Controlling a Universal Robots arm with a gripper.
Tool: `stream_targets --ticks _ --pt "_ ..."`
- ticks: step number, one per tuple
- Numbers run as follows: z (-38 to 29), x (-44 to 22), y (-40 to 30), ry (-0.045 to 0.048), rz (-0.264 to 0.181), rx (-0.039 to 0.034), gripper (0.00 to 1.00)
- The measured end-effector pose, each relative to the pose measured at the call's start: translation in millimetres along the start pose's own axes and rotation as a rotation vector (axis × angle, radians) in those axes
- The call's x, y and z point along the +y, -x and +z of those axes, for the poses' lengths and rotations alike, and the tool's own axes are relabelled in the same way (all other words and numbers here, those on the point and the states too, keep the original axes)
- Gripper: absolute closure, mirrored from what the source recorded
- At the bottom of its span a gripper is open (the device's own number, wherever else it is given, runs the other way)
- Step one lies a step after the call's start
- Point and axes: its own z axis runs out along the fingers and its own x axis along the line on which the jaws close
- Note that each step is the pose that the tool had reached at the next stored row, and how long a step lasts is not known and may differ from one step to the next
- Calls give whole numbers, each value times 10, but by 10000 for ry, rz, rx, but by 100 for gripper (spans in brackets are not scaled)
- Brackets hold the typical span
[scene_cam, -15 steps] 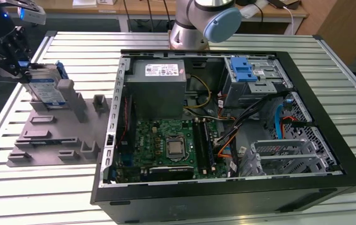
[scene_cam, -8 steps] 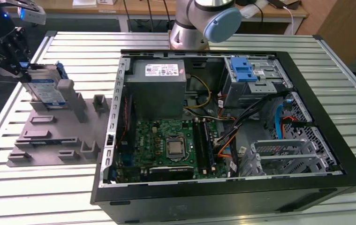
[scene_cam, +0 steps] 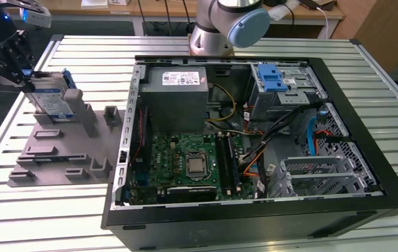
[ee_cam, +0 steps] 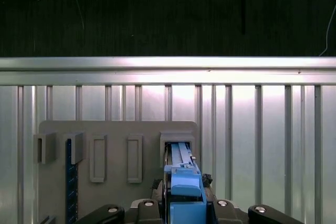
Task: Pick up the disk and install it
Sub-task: 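Pick up the disk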
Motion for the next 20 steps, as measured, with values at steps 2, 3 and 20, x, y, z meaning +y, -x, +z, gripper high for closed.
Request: stream_targets --ticks 2,3,20 --pt "-8 0 0 1 0 1 64" --pt "-14 0 0 1 0 1 64" --pt "-85 -1 0 3 -1 3 64"
